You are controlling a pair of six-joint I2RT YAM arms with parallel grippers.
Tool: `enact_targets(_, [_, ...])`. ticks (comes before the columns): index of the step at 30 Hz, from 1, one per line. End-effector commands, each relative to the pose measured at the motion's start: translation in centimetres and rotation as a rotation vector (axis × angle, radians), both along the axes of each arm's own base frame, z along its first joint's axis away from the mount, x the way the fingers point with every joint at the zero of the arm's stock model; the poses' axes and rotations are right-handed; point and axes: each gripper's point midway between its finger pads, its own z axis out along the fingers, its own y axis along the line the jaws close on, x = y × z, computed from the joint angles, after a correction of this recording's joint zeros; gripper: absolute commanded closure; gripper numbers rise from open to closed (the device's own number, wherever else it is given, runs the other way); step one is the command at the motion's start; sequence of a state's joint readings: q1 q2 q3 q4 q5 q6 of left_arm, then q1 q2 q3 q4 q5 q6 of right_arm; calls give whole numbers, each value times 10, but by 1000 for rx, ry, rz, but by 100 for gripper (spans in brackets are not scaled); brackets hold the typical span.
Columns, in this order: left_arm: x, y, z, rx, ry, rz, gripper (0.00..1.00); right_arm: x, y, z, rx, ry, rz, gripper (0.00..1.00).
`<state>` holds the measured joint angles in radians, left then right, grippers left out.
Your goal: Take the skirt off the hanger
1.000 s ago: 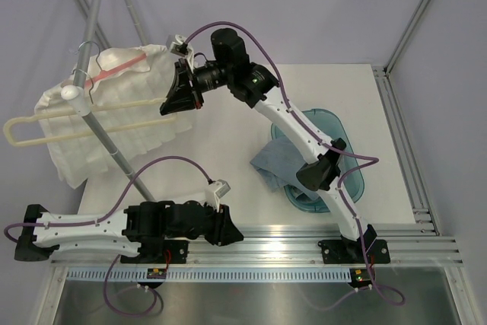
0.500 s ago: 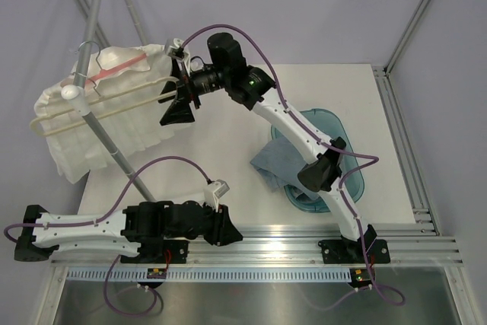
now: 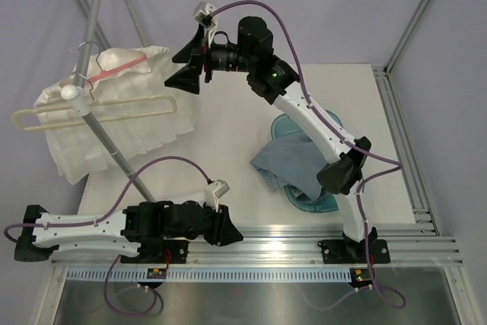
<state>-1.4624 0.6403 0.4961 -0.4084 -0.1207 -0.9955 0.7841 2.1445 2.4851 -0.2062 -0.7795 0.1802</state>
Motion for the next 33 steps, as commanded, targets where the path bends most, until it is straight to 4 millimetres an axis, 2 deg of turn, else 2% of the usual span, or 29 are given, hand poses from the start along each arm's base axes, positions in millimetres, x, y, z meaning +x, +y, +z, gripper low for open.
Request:
enact_targets(1, [-2,-7,5,-49,-5,-13,66,8,-19,49,118,-69,-148,1])
enact_targets(4, [-6,-10,3,-71,14,-25,66,37,-19,39,123,-55,-286,1])
enact_targets(8, [-7,-11,0,-73,24,-26,66,70,-13,22,108,-77,-369,1])
enact_targets(9, [-6,-10,-1,-66,20,-25,66,75,-13,27,123,-90,-391,0])
enact_targets(10, [-5,-10,1,-67,17,-22,66,87,-6,10,103,-75,-410,1])
enact_targets(13, [-3,-7,3,-54,-3,-18,66,102,3,-8,84,-74,-385,0])
enact_targets(15, [-2,-6,3,-47,-12,-20,66,112,1,-7,91,-86,-404,1])
enact_targets(16, [-2,-6,4,-48,-14,-21,66,119,4,-18,79,-79,-401,1])
enact_targets(18, [-2,-7,3,-52,-10,-20,66,125,3,-24,84,-91,-382,0])
enact_targets(21, [-5,-9,0,-62,4,-28,66,124,6,-29,70,-156,-332,1])
enact_targets(28, [-6,-11,-4,-56,0,-41,66,90,14,-37,43,-221,-121,3])
enact_targets(32, [-6,-13,-4,-46,0,-45,66,72,15,-28,80,-225,-26,3])
enact_targets(33, [-7,-12,-4,-46,0,-47,66,67,17,-31,82,-217,8,3])
